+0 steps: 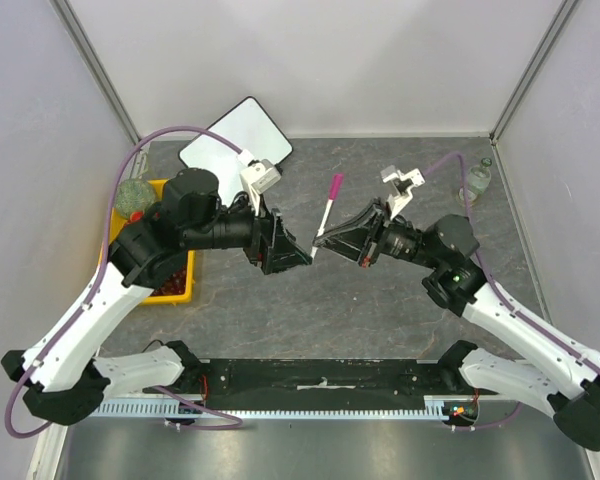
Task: Write a sentence on the whiteboard
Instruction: Pass from the right arm to the left
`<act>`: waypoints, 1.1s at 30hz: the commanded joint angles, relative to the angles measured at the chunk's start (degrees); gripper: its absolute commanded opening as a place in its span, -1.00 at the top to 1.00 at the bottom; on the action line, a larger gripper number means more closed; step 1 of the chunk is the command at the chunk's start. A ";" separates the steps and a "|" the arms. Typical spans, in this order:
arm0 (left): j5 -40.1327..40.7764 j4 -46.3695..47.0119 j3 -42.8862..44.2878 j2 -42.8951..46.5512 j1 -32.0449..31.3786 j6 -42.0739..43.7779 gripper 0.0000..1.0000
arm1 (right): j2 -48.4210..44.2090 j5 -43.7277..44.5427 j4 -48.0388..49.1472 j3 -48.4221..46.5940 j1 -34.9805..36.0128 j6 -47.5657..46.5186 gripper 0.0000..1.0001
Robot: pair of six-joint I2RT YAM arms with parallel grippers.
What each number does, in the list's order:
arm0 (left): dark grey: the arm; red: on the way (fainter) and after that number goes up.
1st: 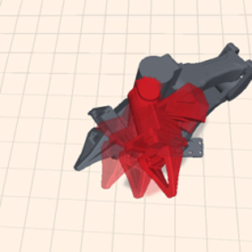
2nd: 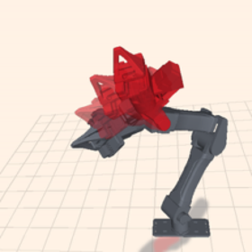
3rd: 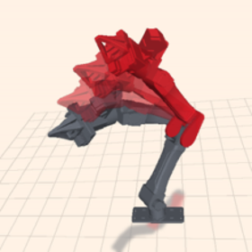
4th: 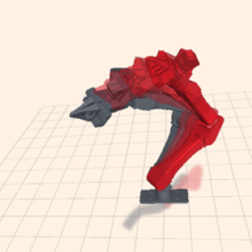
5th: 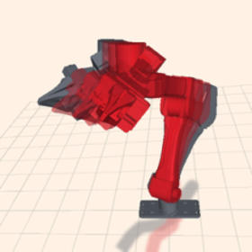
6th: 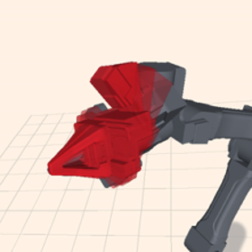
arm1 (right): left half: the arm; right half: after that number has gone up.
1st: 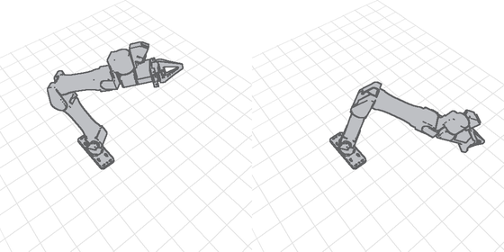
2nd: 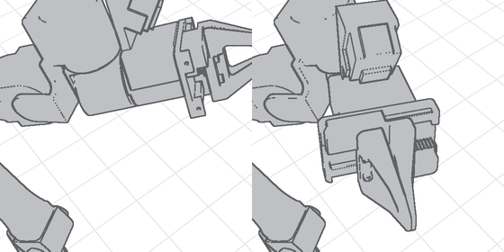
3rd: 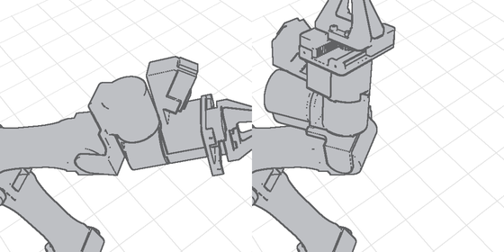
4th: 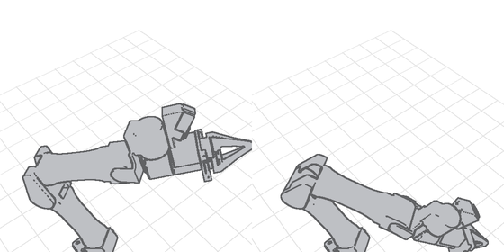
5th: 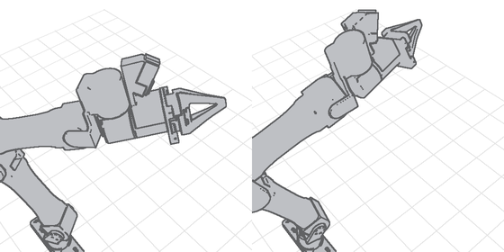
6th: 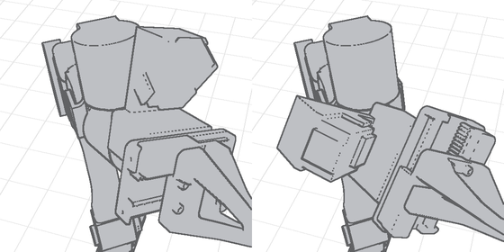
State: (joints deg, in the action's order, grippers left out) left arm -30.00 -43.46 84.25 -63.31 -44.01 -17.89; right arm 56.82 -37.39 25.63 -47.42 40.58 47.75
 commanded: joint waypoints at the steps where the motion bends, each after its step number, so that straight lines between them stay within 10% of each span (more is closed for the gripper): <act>1: 3.64 4.60 -3.03 2.23 -0.11 -2.23 -0.58 | -5.74 12.41 6.35 4.08 -0.32 4.80 1.00; 12: -5.51 19.02 -5.23 -4.01 -0.11 -6.72 -0.34 | -5.75 14.71 9.97 6.29 -0.32 9.64 1.00; 17: -8.23 21.93 -5.76 -5.24 -0.03 -7.95 0.93 | -6.28 15.41 9.80 6.73 -0.32 10.00 1.00; 21: -6.75 20.96 -6.64 -4.11 -0.03 -7.51 0.96 | -6.90 16.12 5.06 4.89 -0.41 7.20 1.00; 28: -3.40 15.26 -5.32 -0.68 -0.03 -5.67 0.96 | -7.60 15.77 -7.94 -1.96 -3.30 -1.42 -0.81; 33: -2.87 8.76 -3.83 0.20 -0.11 -3.29 0.96 | -4.44 2.18 -8.67 -6.36 -10.33 -0.64 -0.96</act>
State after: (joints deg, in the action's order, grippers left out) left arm -33.98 -29.76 77.67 -64.73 -44.16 -24.01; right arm 50.76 -24.77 18.24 -49.04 34.04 48.75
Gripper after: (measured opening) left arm 0.074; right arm 0.979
